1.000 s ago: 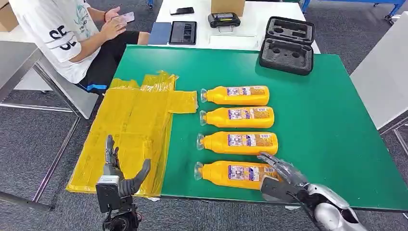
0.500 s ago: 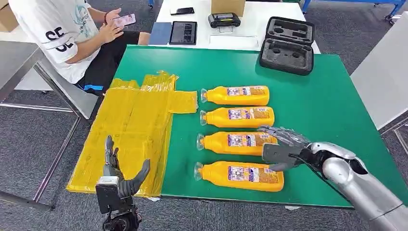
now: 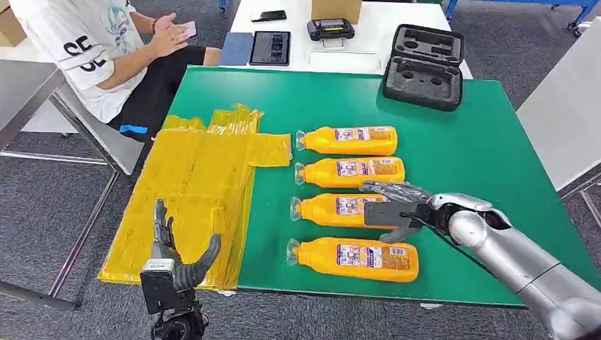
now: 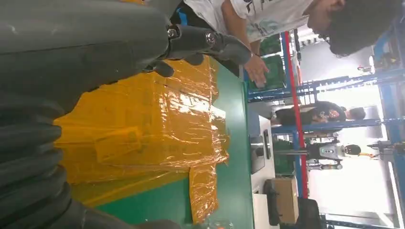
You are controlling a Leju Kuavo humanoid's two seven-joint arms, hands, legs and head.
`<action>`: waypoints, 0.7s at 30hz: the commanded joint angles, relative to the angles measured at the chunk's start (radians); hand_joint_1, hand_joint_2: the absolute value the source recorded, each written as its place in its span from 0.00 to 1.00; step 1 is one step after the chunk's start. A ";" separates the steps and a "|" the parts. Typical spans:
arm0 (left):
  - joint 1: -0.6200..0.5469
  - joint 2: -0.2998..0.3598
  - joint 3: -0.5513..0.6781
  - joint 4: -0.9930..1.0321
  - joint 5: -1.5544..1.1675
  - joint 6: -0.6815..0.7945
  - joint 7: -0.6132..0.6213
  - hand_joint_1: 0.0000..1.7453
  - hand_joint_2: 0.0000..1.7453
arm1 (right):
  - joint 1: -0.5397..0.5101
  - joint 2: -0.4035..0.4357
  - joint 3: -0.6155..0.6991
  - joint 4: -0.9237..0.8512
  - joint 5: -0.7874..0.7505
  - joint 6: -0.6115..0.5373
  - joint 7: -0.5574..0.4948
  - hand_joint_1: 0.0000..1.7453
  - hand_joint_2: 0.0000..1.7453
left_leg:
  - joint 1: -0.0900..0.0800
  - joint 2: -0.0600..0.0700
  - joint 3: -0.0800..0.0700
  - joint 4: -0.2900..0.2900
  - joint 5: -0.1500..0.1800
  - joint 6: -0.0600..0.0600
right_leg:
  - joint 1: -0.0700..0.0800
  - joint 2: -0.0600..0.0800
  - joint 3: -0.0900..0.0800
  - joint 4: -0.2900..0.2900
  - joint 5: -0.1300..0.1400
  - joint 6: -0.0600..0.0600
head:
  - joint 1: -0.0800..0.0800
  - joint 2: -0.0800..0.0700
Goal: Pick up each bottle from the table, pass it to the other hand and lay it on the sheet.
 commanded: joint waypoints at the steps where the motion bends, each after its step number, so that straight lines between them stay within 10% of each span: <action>1: 0.004 0.010 0.007 -0.018 -0.005 0.005 0.006 0.00 1.00 | -0.092 0.013 0.057 -0.006 -0.020 -0.050 -0.016 0.00 1.00 | 0.001 0.004 0.005 0.000 -0.003 -0.002 | 0.001 0.004 0.004 0.000 -0.002 -0.002 | 0.000 0.000; 10: 0.032 -0.010 0.027 -0.050 -0.026 0.012 0.008 0.00 1.00 | -0.153 0.034 0.029 -0.051 -0.024 -0.048 -0.019 0.00 1.00 | 0.000 0.004 0.003 0.000 -0.002 -0.002 | 0.001 0.004 0.002 0.000 -0.001 -0.002 | 0.000 0.000; 21: 0.043 -0.006 0.046 -0.086 -0.042 -0.012 0.022 0.00 1.00 | 0.102 -0.028 -0.075 -0.277 0.127 -0.201 -0.015 0.00 1.00 | 0.002 -0.001 0.004 -0.001 -0.001 -0.001 | 0.002 -0.001 0.003 -0.002 -0.001 -0.001 | 0.000 0.000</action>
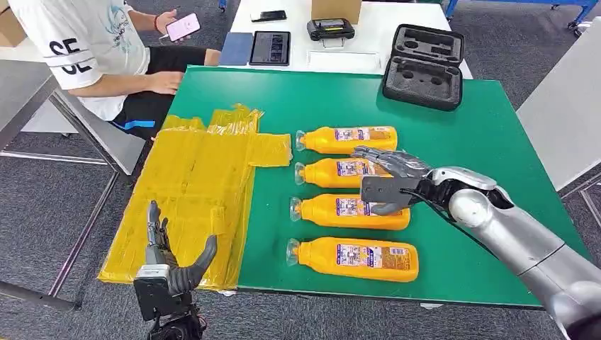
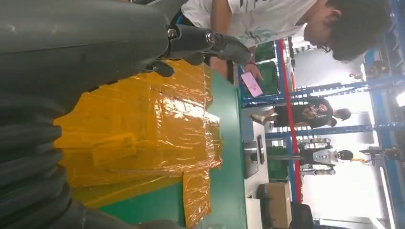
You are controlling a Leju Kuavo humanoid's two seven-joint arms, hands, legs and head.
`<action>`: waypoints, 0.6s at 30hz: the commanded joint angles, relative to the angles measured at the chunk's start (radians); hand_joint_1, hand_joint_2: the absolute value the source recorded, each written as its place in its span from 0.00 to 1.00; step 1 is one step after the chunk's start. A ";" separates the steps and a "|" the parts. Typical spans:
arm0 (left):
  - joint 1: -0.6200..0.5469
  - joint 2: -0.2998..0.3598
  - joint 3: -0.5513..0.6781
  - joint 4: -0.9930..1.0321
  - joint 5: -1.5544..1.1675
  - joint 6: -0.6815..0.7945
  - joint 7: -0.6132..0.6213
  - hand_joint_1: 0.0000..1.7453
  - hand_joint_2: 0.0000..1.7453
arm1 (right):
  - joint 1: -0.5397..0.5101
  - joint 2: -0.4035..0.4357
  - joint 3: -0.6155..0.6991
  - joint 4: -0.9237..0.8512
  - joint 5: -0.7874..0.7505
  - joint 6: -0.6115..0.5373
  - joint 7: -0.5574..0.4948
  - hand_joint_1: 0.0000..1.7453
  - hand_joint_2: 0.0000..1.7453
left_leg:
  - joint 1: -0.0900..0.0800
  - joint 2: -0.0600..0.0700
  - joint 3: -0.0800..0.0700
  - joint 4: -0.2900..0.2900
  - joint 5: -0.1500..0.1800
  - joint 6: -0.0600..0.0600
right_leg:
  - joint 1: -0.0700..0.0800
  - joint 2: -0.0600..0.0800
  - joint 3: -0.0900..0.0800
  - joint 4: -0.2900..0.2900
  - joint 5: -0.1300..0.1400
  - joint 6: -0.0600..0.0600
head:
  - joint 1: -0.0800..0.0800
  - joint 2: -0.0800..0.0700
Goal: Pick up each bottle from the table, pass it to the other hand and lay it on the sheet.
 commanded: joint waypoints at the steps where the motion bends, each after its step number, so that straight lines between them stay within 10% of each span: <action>1: 0.003 0.004 0.036 -0.019 -0.012 -0.026 0.014 0.00 1.00 | 0.184 -0.037 -0.062 -0.196 0.128 -0.118 0.007 0.00 1.00 | 0.002 -0.001 0.003 -0.001 -0.001 -0.001 | 0.002 -0.001 0.003 -0.002 -0.001 -0.001 | 0.000 0.000; 18: 0.010 0.013 0.029 -0.011 -0.014 -0.026 0.015 0.00 1.00 | 0.805 -0.179 -0.396 -0.600 0.351 -0.201 0.022 0.00 1.00 | 0.002 -0.007 0.008 0.000 -0.006 -0.004 | 0.002 -0.006 0.011 -0.002 -0.007 -0.004 | 0.000 0.000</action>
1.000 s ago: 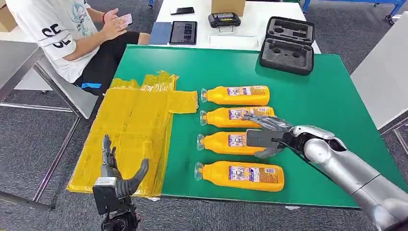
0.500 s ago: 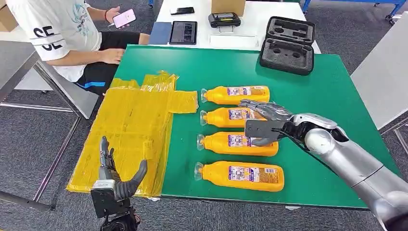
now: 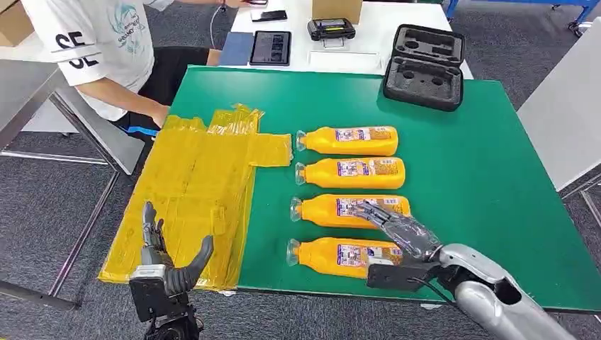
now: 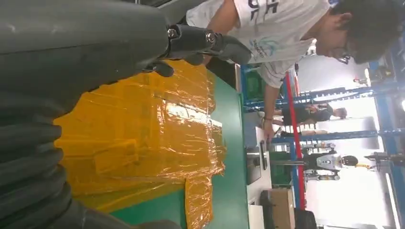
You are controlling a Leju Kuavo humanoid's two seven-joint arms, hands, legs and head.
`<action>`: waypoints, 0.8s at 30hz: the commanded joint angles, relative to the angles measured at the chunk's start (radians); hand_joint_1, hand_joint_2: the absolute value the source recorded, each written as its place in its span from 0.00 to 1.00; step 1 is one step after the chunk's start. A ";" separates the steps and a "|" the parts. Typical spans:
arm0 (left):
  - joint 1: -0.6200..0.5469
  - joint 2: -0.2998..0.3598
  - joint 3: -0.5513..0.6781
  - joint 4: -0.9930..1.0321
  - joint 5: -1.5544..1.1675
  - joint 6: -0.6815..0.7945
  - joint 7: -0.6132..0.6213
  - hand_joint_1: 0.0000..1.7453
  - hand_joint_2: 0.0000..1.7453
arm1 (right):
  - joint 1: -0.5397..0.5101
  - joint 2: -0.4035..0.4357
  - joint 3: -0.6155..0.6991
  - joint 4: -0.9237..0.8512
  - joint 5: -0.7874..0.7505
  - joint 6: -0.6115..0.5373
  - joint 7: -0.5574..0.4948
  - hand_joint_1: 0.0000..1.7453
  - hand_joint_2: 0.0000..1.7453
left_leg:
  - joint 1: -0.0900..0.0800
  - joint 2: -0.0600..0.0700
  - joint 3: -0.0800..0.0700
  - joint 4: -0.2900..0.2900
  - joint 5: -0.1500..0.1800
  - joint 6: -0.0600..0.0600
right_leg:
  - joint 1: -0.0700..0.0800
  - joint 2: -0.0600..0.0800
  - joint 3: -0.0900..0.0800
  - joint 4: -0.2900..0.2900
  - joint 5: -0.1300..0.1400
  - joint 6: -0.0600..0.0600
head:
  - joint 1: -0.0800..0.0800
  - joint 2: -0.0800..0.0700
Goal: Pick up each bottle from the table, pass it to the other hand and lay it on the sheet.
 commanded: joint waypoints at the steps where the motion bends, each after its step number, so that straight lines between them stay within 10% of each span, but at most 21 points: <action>1: -0.002 0.019 0.010 0.009 0.001 -0.013 -0.002 0.00 1.00 | 0.284 -0.076 -0.160 -0.254 0.096 -0.056 0.031 0.00 1.00 | 0.001 -0.004 0.004 -0.001 -0.002 -0.002 | 0.001 -0.004 0.006 -0.001 -0.004 -0.001 | 0.000 0.000; 24: -0.003 0.018 0.017 0.029 -0.010 -0.039 0.008 0.00 1.00 | 0.355 -0.088 -0.235 -0.221 0.063 0.003 0.060 0.00 1.00 | 0.001 0.002 0.004 -0.001 -0.003 -0.001 | 0.001 0.003 0.003 -0.001 -0.002 0.000 | 0.000 0.000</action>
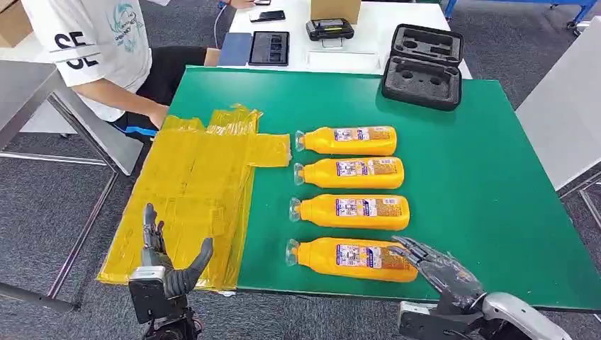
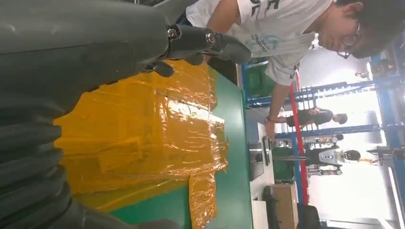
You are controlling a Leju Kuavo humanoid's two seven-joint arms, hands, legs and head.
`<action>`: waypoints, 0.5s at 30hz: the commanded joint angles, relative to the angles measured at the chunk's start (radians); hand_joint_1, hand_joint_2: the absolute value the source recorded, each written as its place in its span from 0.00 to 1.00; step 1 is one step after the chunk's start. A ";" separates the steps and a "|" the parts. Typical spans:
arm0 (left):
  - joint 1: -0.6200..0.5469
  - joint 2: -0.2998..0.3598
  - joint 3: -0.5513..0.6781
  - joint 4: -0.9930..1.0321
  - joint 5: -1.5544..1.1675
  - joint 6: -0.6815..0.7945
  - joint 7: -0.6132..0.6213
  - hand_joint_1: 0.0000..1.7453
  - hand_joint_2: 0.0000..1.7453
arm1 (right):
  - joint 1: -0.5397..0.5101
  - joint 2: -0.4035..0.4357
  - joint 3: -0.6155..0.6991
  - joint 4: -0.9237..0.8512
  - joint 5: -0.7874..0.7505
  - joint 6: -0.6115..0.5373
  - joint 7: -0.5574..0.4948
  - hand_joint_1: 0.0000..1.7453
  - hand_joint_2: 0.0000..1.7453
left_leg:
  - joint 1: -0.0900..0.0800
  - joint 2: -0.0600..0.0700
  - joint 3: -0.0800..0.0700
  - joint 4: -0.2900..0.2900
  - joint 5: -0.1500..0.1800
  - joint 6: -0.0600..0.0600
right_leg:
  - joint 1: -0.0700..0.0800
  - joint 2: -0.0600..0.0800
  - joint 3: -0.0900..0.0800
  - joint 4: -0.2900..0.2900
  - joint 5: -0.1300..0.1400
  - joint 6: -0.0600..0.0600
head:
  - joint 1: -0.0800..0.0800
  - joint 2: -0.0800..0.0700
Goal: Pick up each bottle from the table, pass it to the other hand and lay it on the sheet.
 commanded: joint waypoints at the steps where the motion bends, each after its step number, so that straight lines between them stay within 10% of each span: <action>1: -0.014 0.017 0.006 0.030 0.003 -0.004 0.004 0.00 1.00 | 0.002 0.039 -0.007 0.027 0.000 -0.003 0.003 0.00 1.00 | 0.002 0.001 0.011 -0.002 -0.004 -0.003 | 0.002 0.001 0.011 -0.003 -0.003 -0.004 | 0.000 0.000; 15: -0.010 0.020 -0.004 0.040 0.015 -0.004 -0.002 0.00 1.00 | 0.022 0.057 -0.027 0.038 0.002 0.014 0.007 0.00 1.00 | 0.002 0.001 0.007 -0.002 -0.003 -0.003 | 0.002 0.001 0.008 -0.002 -0.002 -0.003 | 0.000 0.000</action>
